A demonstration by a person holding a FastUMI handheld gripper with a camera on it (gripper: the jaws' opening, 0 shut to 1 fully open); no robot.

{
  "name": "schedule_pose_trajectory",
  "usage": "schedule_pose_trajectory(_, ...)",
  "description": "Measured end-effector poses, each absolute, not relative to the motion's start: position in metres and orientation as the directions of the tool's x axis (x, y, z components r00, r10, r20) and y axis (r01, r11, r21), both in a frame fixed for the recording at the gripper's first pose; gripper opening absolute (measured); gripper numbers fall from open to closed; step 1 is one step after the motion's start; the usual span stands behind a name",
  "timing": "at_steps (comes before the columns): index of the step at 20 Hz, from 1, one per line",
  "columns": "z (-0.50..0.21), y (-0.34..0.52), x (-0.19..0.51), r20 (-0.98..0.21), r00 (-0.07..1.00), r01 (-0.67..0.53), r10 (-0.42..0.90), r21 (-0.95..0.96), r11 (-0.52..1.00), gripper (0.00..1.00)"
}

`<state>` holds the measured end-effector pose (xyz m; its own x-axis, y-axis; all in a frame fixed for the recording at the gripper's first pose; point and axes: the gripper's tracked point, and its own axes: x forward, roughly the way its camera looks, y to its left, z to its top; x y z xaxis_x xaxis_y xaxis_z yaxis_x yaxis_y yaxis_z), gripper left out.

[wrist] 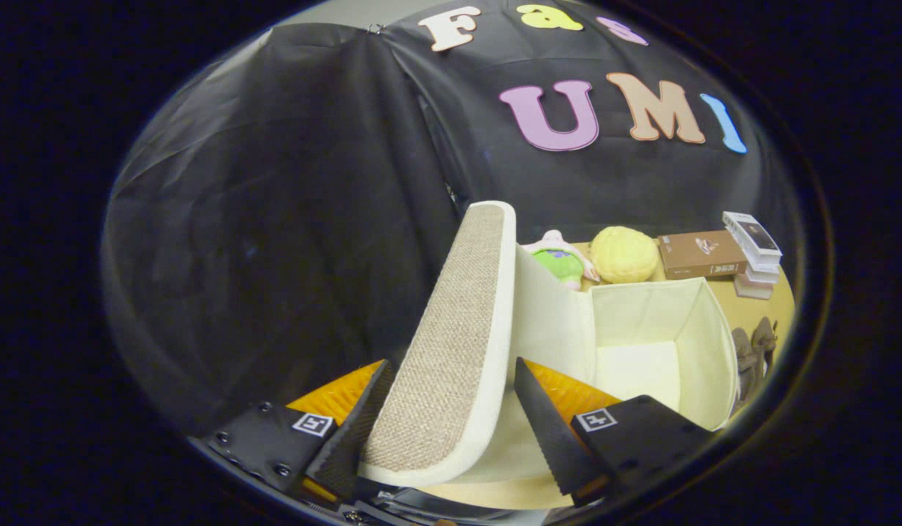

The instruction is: Open the storage box then place both shoes into the box .Put the left shoe in first, then the right shoe, with the right side of both shoes facing outward in a uniform manner.

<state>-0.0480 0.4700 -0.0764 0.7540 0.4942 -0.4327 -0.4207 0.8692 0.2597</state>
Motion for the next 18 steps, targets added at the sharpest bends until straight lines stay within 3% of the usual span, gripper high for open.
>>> schedule_pose_trajectory(6, -0.090, 0.487, -0.041, -0.471, 0.779, -0.363, 0.414, 0.199, 0.910, 1.00)
schedule_pose_trajectory(13, -0.118, 0.509, -0.042, -0.518, 0.825, -0.281, 0.226, -0.028, 0.959, 1.00)
schedule_pose_trajectory(18, -0.144, 0.543, -0.052, -0.581, 0.777, -0.256, 0.241, 0.058, 0.965, 1.00)
